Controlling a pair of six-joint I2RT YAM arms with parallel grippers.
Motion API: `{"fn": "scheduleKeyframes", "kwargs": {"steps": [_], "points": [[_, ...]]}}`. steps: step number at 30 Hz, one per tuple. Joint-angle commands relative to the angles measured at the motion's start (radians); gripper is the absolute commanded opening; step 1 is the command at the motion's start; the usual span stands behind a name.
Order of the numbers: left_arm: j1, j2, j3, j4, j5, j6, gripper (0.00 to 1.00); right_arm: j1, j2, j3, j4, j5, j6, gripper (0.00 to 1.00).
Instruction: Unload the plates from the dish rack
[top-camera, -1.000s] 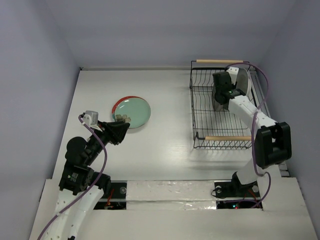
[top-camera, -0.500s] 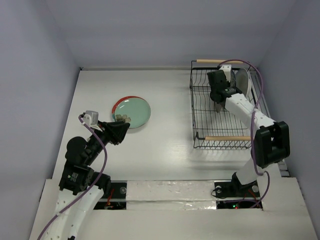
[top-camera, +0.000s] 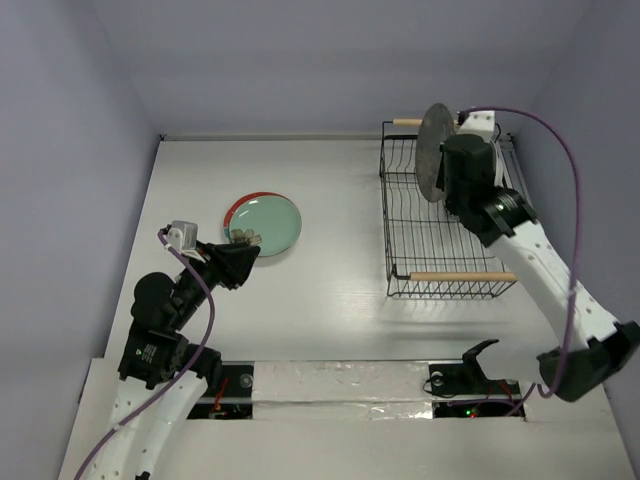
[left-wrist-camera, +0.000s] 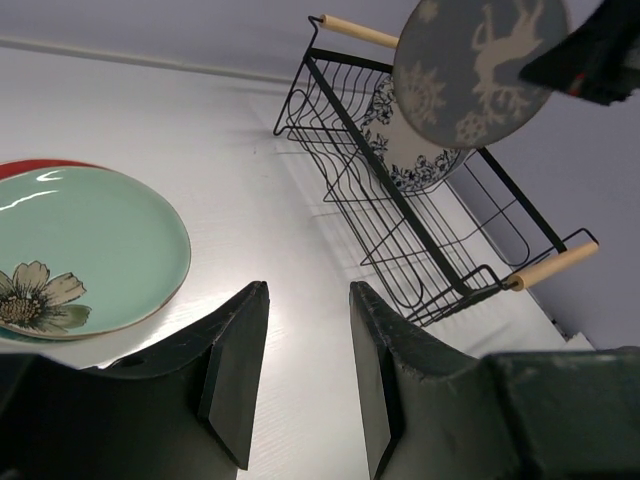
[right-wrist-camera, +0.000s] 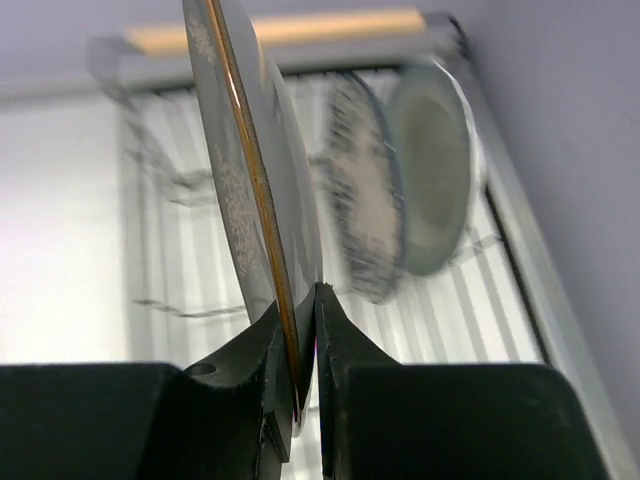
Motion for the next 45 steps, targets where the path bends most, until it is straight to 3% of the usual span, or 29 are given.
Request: {"fn": "scheduleKeyframes", "kwargs": {"steps": [1, 2, 5, 9, 12, 13, 23, 28, 33, 39, 42, 45], "points": [[0.005, 0.012, 0.013, 0.046, 0.002, 0.004, 0.35, 0.046, -0.139, 0.061, 0.196, -0.182, 0.097, 0.00], [0.005, 0.014, 0.013, 0.046, 0.000, 0.006, 0.35, 0.046, -0.148, 0.045, 0.255, -0.301, 0.120, 0.00], [0.005, 0.014, 0.014, 0.049, 0.012, 0.007, 0.33, 0.115, -0.123, -0.016, 0.393, -0.457, 0.214, 0.00], [0.005, 0.001, 0.011, 0.062, 0.043, 0.011, 0.29, 0.146, 0.007, -0.053, 0.578, -0.701, 0.404, 0.00], [0.005, 0.000, 0.015, 0.058, 0.037, 0.011, 0.14, 0.167, 0.140, -0.055, 0.750, -0.866, 0.542, 0.00], [0.005, -0.003, 0.015, 0.057, 0.031, 0.011, 0.03, 0.178, 0.171, -0.047, 0.782, -0.891, 0.568, 0.00], [0.005, -0.009, 0.016, 0.049, 0.008, 0.006, 0.01, 0.259, 0.502, 0.013, 0.951, -0.890, 0.799, 0.00], [0.005, -0.006, 0.008, 0.055, 0.014, 0.003, 0.18, 0.278, 0.614, -0.010, 1.037, -0.917, 0.897, 0.00], [0.005, -0.006, 0.010, 0.057, 0.016, 0.003, 0.25, 0.287, 0.700, 0.007, 1.048, -0.921, 0.927, 0.01], [0.005, -0.008, 0.008, 0.055, 0.017, 0.001, 0.27, 0.287, 0.737, -0.030, 1.081, -0.925, 0.963, 0.12], [0.005, -0.009, 0.010, 0.057, 0.017, 0.003, 0.27, 0.296, 0.743, -0.044, 1.072, -0.931, 0.955, 0.22], [0.005, -0.009, 0.008, 0.055, 0.014, 0.001, 0.27, 0.296, 0.724, -0.050, 1.013, -0.902, 0.906, 0.40]]}}
